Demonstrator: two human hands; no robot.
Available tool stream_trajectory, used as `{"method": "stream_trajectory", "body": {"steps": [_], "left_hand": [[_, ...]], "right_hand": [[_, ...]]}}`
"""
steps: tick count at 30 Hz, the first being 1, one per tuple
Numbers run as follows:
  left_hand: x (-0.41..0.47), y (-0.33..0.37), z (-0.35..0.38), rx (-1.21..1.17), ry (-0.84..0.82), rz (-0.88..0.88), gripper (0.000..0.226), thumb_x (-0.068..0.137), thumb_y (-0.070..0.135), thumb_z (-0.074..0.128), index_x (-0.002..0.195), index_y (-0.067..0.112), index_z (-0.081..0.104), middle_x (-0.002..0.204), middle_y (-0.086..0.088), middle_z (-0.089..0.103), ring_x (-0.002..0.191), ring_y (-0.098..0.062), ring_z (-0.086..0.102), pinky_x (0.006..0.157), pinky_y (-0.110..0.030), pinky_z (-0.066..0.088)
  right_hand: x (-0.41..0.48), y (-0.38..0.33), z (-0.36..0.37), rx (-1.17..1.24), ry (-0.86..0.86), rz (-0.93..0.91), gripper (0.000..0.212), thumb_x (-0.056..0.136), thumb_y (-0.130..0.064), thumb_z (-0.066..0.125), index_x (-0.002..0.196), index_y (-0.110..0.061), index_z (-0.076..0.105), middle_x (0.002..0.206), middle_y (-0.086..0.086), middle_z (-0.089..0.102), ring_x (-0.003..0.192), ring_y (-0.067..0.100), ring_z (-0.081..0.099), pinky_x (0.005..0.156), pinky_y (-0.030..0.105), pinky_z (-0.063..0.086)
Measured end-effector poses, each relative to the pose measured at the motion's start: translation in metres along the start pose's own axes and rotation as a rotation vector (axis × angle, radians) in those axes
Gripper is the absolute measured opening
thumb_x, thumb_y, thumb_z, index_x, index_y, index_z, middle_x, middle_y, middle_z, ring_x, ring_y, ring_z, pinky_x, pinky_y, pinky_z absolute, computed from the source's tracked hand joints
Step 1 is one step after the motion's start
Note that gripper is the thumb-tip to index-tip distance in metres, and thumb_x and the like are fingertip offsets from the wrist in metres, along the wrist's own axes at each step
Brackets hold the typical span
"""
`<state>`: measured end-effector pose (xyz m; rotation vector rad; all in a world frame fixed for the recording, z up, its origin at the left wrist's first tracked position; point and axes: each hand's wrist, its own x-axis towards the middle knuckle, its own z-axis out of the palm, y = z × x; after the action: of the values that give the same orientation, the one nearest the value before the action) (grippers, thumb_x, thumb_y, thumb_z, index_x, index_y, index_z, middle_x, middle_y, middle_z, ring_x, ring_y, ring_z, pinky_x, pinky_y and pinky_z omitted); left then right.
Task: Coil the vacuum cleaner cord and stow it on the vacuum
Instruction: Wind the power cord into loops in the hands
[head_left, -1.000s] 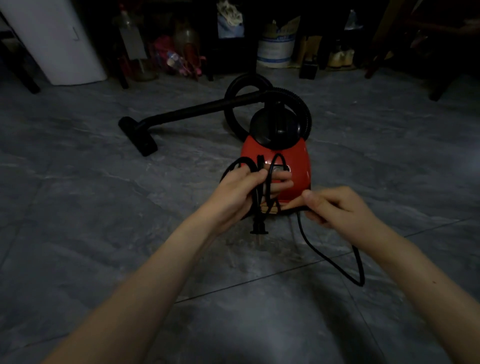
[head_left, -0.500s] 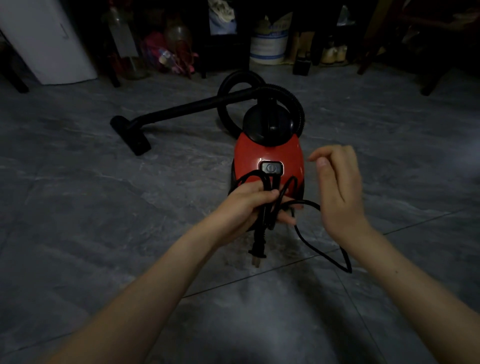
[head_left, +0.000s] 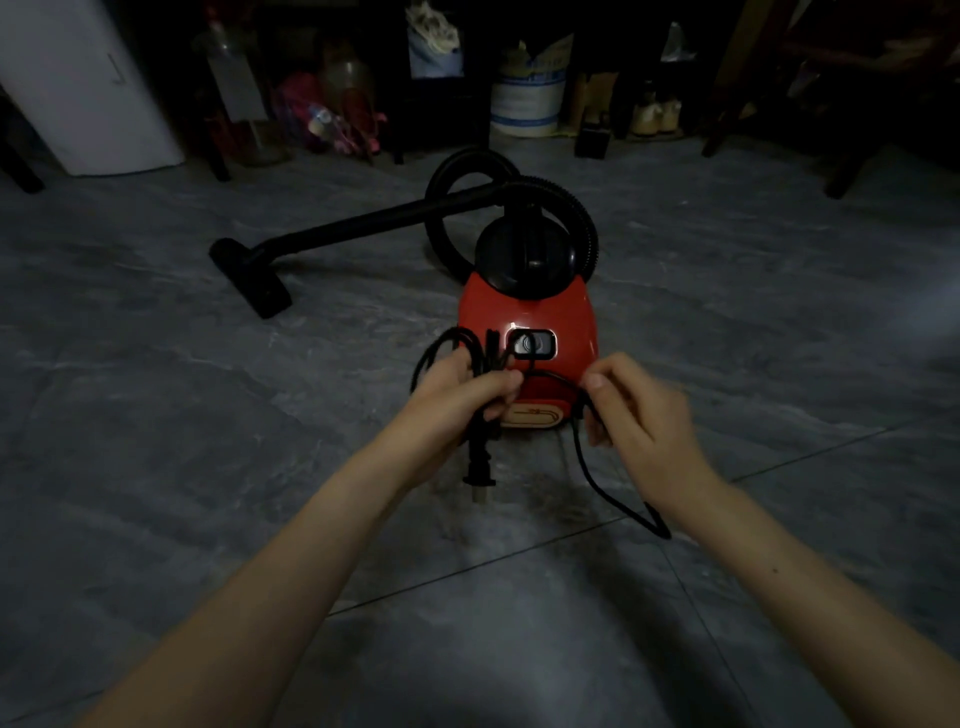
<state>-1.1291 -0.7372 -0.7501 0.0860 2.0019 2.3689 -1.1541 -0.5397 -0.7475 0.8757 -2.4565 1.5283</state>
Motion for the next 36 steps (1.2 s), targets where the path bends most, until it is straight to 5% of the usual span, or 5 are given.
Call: {"method": "stream_trajectory", "body": {"steps": [9, 19, 26, 32, 36], "left_hand": [[0.009, -0.011, -0.034, -0.061, 0.265, 0.022, 0.012, 0.088, 0.013, 0.056, 0.082, 0.005, 0.051, 0.062, -0.003, 0.050, 0.050, -0.007, 0.048, 0.065, -0.028, 0.045], [-0.010, 0.013, -0.017, -0.014, -0.102, -0.064, 0.025, 0.086, 0.023, 0.056, 0.098, 0.001, 0.054, 0.060, -0.002, 0.056, 0.035, -0.004, 0.030, 0.050, -0.022, 0.044], [-0.010, 0.029, -0.011, -0.421, -0.283, -0.105, 0.024, 0.092, 0.028, 0.052, 0.091, 0.006, 0.059, 0.046, 0.006, 0.044, 0.027, 0.002, 0.026, 0.037, -0.013, 0.036], [-0.010, 0.029, -0.017, -0.691, -0.452, -0.178, 0.023, 0.082, 0.032, 0.068, 0.087, 0.010, 0.064, 0.045, 0.009, 0.046, 0.029, -0.004, 0.020, 0.034, -0.008, 0.034], [-0.009, 0.026, -0.020, -0.613, -0.318, -0.175, 0.022, 0.090, 0.030, 0.053, 0.087, 0.009, 0.061, 0.044, 0.009, 0.042, 0.026, -0.001, 0.026, 0.036, -0.011, 0.036]], "right_hand": [[-0.002, 0.001, -0.005, 0.320, -0.079, 0.201, 0.009, 0.091, -0.001, 0.059, 0.087, -0.008, 0.063, 0.048, 0.000, 0.047, 0.040, 0.012, 0.042, 0.041, 0.021, 0.036], [0.016, 0.007, -0.016, 0.297, 0.163, 0.211, 0.012, 0.092, -0.011, 0.060, 0.094, -0.020, 0.068, 0.070, -0.014, 0.061, 0.065, 0.002, 0.056, 0.061, 0.015, 0.047], [0.022, 0.015, -0.005, 0.769, -0.121, 0.501, 0.058, 0.079, -0.029, 0.056, 0.136, -0.022, 0.048, 0.119, -0.001, 0.066, 0.110, 0.012, 0.064, 0.093, 0.032, 0.051], [0.018, 0.008, 0.007, 1.122, -0.352, 0.559, 0.071, 0.068, -0.041, 0.077, 0.126, -0.004, 0.059, 0.129, 0.023, 0.059, 0.113, 0.036, 0.062, 0.095, 0.043, 0.052], [0.012, 0.011, 0.006, 0.997, -0.387, 0.540, 0.055, 0.064, -0.050, 0.077, 0.105, -0.015, 0.074, 0.109, 0.011, 0.072, 0.102, 0.022, 0.068, 0.090, 0.031, 0.052]]}}
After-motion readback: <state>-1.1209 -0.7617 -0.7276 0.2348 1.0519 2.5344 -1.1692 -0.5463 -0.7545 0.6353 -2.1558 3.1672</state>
